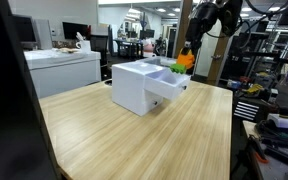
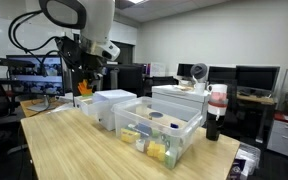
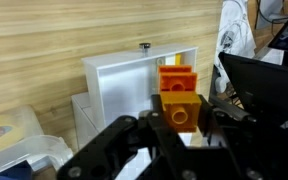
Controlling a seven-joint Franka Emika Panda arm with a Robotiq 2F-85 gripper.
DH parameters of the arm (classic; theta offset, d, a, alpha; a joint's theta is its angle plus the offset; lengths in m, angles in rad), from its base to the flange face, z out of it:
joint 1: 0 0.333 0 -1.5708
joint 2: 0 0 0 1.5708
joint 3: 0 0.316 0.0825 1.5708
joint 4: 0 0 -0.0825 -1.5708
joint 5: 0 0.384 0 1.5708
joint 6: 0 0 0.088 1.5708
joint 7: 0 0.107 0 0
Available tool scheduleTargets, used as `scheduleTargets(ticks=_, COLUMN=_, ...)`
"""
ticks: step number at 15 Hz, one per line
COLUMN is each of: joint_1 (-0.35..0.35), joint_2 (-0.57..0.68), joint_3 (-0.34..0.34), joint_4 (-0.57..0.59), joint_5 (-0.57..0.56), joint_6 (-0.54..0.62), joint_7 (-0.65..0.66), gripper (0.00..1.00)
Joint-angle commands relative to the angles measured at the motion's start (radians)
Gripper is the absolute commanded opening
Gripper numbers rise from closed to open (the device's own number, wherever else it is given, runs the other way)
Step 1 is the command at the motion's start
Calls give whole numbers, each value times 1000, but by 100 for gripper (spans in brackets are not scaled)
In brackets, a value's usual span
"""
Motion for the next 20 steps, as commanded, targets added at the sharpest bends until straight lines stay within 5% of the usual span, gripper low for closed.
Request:
scheduleTargets(ticks=1, joint_1=4, joint_2=15, joint_3=-15, joint_4=-13, joint_5=64, joint_6=-31, joint_7=-85, gripper=11)
scheduleTargets(ticks=14, joint_1=-16, joint_2=165, joint_3=18, joint_4=65, joint_5=142, joint_6=-44, joint_7=-164, gripper=15)
scheduleTargets(ticks=15, joint_1=-17, joint_2=178, joint_3=24, joint_4=77, joint_5=136, joint_6=-44, joint_7=-164, gripper=60)
scheduleTargets(ticks=20, joint_1=-23, joint_2=201, joint_3=36, joint_4=96, joint_5=114, joint_6=-56, joint_7=-150, gripper=89)
